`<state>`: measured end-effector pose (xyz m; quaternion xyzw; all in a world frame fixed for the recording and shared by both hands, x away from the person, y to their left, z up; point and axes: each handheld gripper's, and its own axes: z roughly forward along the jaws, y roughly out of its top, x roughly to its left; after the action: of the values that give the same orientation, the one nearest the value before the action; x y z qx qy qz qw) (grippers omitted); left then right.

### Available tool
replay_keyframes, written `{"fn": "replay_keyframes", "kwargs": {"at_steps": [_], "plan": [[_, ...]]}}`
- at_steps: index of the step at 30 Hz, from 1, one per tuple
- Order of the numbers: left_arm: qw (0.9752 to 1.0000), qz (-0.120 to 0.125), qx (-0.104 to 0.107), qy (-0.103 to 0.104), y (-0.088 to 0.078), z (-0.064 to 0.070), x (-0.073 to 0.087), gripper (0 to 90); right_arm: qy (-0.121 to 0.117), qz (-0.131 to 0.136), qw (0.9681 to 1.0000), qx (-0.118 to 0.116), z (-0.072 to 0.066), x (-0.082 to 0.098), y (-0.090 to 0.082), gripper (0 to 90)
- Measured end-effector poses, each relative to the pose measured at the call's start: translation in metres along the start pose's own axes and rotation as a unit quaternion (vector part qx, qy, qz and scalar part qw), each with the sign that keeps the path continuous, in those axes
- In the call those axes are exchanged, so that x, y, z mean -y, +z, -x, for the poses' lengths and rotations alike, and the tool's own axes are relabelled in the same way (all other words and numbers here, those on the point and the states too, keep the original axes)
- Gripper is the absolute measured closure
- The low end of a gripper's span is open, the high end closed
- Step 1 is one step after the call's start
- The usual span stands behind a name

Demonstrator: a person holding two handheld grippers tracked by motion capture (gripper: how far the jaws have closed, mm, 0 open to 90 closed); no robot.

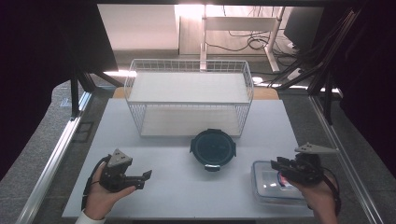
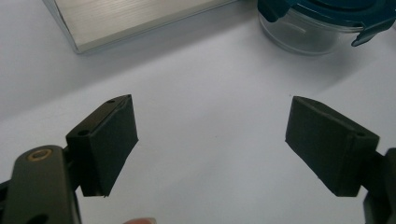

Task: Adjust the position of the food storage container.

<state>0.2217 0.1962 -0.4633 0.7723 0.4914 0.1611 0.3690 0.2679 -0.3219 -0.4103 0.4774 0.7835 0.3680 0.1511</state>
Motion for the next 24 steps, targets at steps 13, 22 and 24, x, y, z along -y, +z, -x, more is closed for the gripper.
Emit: {"fn": "replay_keyframes", "kwargs": {"at_steps": [13, 22, 24], "plan": [[1.0000, -0.001, -0.002, -0.001, 0.000, -0.002, 0.000, 16.4, 0.044, 0.002, 0.9955, 0.084, 0.049, 0.021, -0.034, 88.9], [0.9999, -0.004, -0.010, -0.002, 0.001, -0.002, 0.001, 15.5, 0.067, -0.038, 0.9842, 0.159, 0.079, 0.043, -0.040, 89.0], [0.9999, -0.006, -0.010, -0.001, 0.002, -0.002, 0.001, 15.5, 0.071, -0.046, 0.9838, 0.158, 0.084, 0.046, -0.036, 89.0]]}}
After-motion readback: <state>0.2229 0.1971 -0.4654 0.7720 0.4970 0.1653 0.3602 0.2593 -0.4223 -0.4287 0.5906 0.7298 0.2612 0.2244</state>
